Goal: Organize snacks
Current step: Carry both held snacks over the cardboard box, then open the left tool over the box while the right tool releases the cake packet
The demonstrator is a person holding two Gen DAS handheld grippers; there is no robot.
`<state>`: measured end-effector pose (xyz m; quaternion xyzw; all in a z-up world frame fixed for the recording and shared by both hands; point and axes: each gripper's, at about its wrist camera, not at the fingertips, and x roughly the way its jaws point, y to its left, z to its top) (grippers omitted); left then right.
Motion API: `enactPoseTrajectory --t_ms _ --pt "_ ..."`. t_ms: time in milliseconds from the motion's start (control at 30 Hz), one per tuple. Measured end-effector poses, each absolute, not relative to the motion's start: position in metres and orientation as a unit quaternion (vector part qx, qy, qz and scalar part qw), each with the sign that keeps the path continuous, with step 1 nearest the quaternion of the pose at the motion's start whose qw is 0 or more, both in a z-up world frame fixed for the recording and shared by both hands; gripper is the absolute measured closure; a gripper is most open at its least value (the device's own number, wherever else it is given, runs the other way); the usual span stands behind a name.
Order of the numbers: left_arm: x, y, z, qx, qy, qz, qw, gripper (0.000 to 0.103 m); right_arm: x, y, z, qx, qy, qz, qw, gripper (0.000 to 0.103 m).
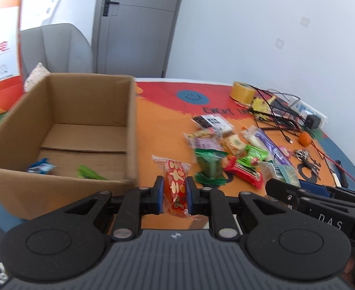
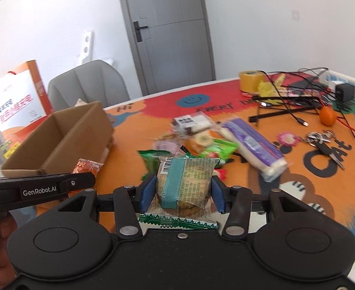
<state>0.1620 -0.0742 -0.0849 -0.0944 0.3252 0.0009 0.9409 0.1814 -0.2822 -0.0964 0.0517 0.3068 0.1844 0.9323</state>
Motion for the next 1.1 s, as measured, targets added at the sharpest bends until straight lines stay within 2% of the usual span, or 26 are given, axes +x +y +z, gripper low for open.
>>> enactPoseTrajectory --t_ms 600,1100 --pt "0.118 -0.026 -0.042 -0.114 0.268 0.028 0.956 0.086 0.162 -0.213 -0.06 0.02 0.274 0.25 0.929 0.054" --pt "0.123 0.03 -0.043 -0.133 0.269 0.071 0.951 0.086 0.172 -0.16 -0.05 0.012 0.267 0.283 0.921 0.054"
